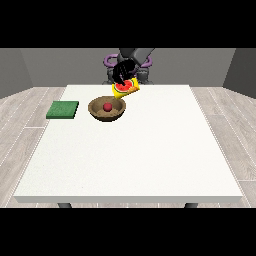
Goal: Pick the cup and pour the ball into the bowl, then pick the bowl and place it on the pad
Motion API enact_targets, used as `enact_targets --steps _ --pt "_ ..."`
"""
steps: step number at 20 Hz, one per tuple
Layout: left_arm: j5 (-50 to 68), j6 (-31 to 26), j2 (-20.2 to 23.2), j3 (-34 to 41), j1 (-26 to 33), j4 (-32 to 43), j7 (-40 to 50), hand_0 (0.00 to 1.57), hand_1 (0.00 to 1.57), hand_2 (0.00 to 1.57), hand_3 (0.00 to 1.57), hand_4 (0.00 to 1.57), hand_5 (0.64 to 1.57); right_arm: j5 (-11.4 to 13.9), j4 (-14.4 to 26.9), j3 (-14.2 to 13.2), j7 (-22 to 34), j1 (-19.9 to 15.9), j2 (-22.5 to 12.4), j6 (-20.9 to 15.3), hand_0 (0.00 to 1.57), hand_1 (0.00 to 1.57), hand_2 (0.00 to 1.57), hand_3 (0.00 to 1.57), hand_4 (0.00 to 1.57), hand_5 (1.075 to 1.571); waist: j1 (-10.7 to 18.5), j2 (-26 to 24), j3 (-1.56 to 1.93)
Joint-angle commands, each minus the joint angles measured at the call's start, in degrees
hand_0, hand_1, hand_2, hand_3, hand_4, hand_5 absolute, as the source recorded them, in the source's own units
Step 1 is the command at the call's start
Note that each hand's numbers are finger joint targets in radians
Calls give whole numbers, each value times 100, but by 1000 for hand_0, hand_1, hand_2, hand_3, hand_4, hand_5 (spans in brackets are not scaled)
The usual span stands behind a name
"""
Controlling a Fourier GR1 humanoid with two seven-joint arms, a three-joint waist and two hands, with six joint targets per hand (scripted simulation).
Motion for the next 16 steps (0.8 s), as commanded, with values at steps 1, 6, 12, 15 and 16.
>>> enact_targets --steps 1,6,12,15,16 --pt "1103 590 67 951 431 -450 -437 1271 1271 1533 1477 960 1490 115 -102 -4 -159 225 119 -122 0 0 0 0 364 1564 260 -25 -15" --pt "2561 1131 602 2159 588 -1122 -1246 1186 1186 1571 1571 736 1570 5 -135 -319 -55 46 -55 -269 0 0 0 0 364 1564 593 193 -31" --pt "4265 1675 981 3078 1808 -1870 -3210 1458 1458 1571 1571 1104 1570 114 -865 -121 -278 267 75 -237 0 0 0 0 395 1564 419 904 -40" --pt "5151 1646 788 3432 2242 -2351 -4182 1557 1557 1571 1571 1370 1530 220 -1238 -24 -108 180 189 -518 0 0 0 0 387 1566 544 1096 -46" --pt "5561 1393 899 3593 2454 -2591 -4594 1550 1550 1571 1571 1421 1505 87 -1153 -263 -277 357 44 -335 0 0 0 0 408 1566 665 1080 -50"
